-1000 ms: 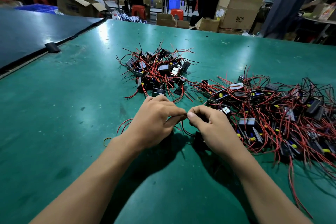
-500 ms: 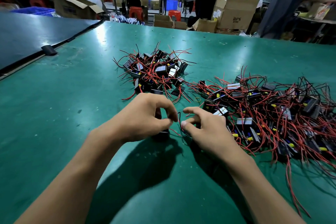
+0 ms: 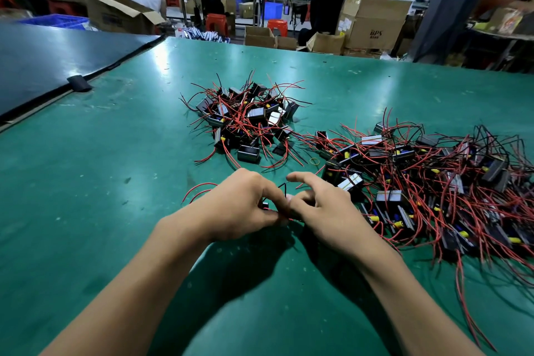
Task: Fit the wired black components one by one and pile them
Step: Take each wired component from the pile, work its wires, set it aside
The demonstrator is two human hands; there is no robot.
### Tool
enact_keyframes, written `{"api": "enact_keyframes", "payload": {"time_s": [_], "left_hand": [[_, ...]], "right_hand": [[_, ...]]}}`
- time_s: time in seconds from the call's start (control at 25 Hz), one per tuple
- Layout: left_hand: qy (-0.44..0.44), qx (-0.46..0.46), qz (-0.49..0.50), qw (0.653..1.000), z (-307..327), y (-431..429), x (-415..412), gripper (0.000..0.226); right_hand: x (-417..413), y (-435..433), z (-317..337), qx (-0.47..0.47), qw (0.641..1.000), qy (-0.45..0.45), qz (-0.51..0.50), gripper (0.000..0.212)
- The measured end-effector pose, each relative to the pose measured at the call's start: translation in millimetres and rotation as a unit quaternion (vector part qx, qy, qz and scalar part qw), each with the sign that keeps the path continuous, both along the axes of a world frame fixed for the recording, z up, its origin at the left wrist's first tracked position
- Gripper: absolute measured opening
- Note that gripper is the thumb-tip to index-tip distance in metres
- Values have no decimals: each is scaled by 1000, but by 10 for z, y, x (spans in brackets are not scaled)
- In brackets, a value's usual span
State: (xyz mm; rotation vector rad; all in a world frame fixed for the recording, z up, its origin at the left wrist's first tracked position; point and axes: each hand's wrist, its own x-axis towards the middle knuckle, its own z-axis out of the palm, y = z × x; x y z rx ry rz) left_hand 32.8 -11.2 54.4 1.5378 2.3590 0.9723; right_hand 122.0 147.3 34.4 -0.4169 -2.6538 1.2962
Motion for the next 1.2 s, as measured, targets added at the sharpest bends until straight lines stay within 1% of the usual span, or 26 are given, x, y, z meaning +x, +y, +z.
{"api": "enact_keyframes", "payload": {"time_s": [0.08, 0.24, 0.32, 0.4, 0.48, 0.6, 0.68, 0.76, 0.88, 1.04, 1.2], "left_hand": [[-13, 8, 2, 1000, -13, 4, 0, 11], [-28, 57, 16, 998, -54, 35, 17, 10], [-16, 77, 28, 997, -100, 69, 34, 11], [-7, 99, 41, 994, -154, 104, 40, 13], [9, 119, 58, 991, -191, 134, 35, 14], [38, 151, 97, 983, -240, 174, 50, 10], [35, 183, 135, 973, -279, 210, 60, 9], [16, 202, 168, 965, -309, 242, 75, 10], [-13, 213, 185, 959, -322, 268, 103, 11], [-62, 235, 205, 948, -301, 269, 129, 8], [-102, 238, 215, 942, -286, 248, 101, 7]], "right_hand": [[2, -1, 10, -10, 1000, -6, 9, 33], [-24, 18, 1, 9, 1000, 15, -21, 41], [-30, 44, -2, -27, 998, 29, -41, 56], [-24, 79, 3, -64, 996, 38, -54, 63], [-8, 110, 9, -83, 994, 44, -62, 54], [26, 150, 12, -122, 986, 74, -92, 25], [45, 157, 26, -128, 983, 89, -95, 12], [50, 135, 47, -120, 986, 93, -71, 8], [56, 96, 43, -70, 992, 100, -39, 7], [78, 131, 32, -7, 993, 111, -43, 10], [73, 123, 15, 0, 993, 113, -42, 10]]}}
